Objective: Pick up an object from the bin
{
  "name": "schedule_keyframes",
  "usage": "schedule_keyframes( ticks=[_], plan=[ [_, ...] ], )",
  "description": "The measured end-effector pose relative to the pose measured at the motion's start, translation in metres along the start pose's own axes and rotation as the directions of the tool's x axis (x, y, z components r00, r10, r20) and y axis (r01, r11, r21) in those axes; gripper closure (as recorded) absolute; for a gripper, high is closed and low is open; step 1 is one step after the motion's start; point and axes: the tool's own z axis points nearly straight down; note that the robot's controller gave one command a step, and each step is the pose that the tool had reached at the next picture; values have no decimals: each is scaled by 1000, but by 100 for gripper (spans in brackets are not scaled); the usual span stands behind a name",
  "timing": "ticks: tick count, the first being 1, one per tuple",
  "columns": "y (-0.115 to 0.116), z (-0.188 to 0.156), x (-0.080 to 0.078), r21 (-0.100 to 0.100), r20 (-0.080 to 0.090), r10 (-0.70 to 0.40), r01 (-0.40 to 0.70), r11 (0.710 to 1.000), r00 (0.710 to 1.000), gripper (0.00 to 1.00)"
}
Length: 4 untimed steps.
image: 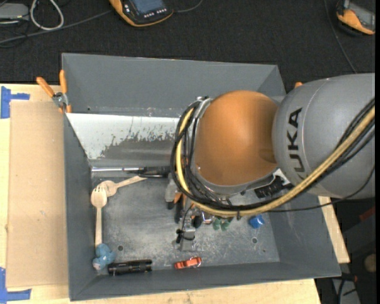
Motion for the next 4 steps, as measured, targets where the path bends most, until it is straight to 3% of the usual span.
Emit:
schedule_keyframes(
  ticks=[1, 2, 3, 4],
  plan=[
    [-1, -4, -2, -1, 8, 4, -4, 1000, 1000, 0],
    [-62, 73, -17, 0, 8, -135, 135, 991, 991, 0],
    [-125, 158, -53, -6, 12, 94, -94, 996, 996, 0],
    [-111, 154, -81, -1, 16, -256, 256, 967, 967, 0]
  ],
)
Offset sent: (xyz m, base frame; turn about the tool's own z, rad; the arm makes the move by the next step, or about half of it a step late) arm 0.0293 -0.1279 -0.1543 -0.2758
